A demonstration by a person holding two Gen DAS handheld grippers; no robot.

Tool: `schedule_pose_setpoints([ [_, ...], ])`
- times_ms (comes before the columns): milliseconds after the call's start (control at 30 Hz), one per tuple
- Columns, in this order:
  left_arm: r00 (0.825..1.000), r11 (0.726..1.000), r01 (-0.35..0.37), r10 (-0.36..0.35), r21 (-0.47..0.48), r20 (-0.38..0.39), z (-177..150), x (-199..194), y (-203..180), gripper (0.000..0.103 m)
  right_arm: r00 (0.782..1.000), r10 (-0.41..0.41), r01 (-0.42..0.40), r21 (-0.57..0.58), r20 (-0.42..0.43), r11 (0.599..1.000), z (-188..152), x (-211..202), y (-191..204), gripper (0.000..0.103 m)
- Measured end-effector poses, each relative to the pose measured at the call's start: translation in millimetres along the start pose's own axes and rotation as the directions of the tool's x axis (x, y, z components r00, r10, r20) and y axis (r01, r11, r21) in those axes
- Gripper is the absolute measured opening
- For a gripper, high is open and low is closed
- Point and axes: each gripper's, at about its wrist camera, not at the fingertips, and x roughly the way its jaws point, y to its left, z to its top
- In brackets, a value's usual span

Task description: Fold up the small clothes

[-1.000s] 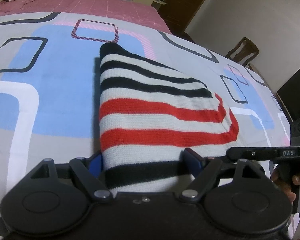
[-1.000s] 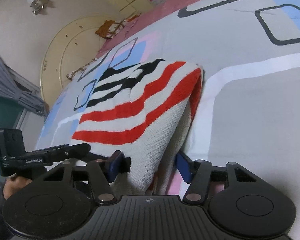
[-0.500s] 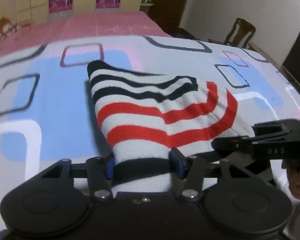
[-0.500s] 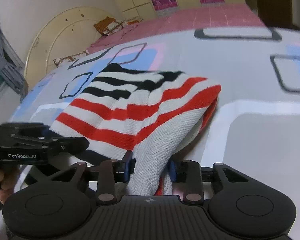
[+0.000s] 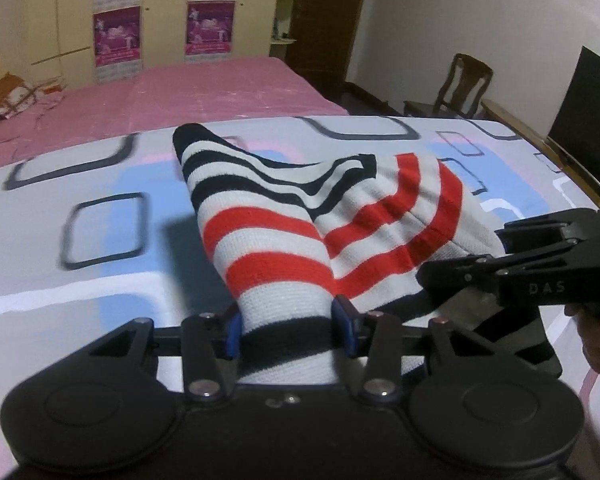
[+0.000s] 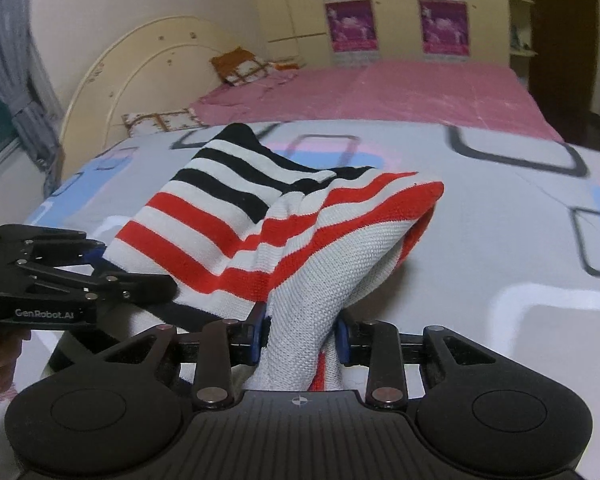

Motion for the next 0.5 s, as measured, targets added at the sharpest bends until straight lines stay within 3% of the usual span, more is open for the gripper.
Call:
schedule_pose_setpoints([
  [233,0.999,0.997,-0.052,0.052,-0.054,-0.009,-31,-47,89,0.044,0.998,0.060,-0.060,-0.040,-0.008,0.997,7,49,99,0.033],
  [400,1.000,0.990,-0.013,0.012,-0.138,-0.010,-52,-48,148,0.044,0.996,0.083,-0.083,0.001,-0.020,0.997,4,92,138,0.033],
  [433,1.000,0.986,0.008,-0.011,-0.166,-0.016,-59,-39,159,0.047,0.997,0.067,-0.067,0.008,-0.028,0.998,1,104,139,0.033],
  [500,0.999,0.984,0.001,-0.010,-0.177,-0.049,-75,-19,169,0.064,0.995,-0.004,0.006,0.025,-0.100,1.000,-13,135,135,0.034],
])
